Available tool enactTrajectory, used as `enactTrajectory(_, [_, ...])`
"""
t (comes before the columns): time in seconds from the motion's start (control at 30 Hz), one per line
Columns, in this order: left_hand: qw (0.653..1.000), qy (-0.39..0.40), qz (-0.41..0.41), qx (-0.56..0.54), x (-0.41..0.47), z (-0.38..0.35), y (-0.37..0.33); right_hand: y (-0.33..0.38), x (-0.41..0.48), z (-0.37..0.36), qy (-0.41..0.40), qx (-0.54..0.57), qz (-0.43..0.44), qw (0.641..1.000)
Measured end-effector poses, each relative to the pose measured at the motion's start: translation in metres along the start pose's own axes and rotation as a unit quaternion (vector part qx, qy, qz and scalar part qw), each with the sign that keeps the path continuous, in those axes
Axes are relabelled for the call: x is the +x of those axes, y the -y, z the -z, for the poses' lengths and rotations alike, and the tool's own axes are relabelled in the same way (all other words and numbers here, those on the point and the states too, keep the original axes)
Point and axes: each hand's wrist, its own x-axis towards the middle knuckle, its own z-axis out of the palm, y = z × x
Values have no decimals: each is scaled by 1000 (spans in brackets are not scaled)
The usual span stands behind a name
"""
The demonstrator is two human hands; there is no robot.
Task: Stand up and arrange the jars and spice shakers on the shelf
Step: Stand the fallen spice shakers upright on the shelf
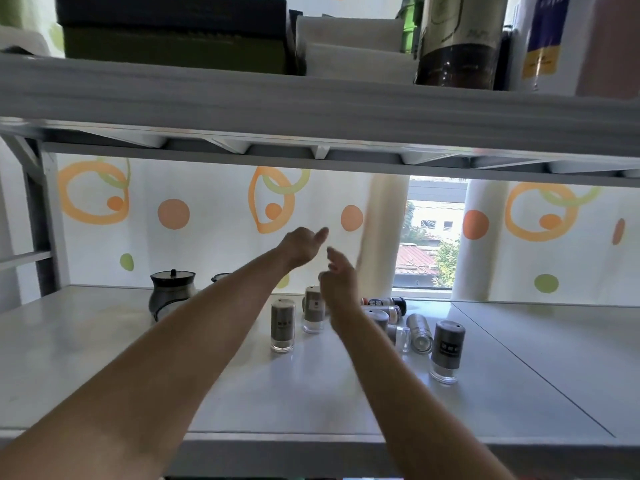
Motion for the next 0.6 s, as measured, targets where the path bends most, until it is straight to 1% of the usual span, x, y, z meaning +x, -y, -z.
enactTrajectory(0.1, [990, 41, 15, -132, -2, -7, -11, 35, 19, 35, -2, -56, 61, 997])
enactTrajectory(0.17, [979, 82, 54, -179, -6, -17, -17, 50, 31, 68, -9, -120, 95, 988])
enactTrajectory(0.23, [970, 123, 73, -194, -14, -26, -20, 50, 41, 101, 0, -211, 109, 971])
enactTrajectory(0.3, [965, 163, 93, -181, -18, -36, -17, 36, 43, 125, 29, -329, 93, 939])
enactTrajectory(0.37, [958, 192, 116, -179, -24, -46, -15, 13, 42, 139, 56, -407, 62, 910])
enactTrajectory(0.43, [948, 202, 154, -194, -28, -55, -15, -9, 37, 143, 98, -422, 8, 901])
enactTrajectory(0.5, [942, 209, 174, -196, -31, -63, -16, -23, 32, 137, 149, -445, -32, 882])
enactTrajectory(0.6, [933, 232, 194, -193, -34, -72, -14, -26, 28, 127, 192, -488, -41, 850])
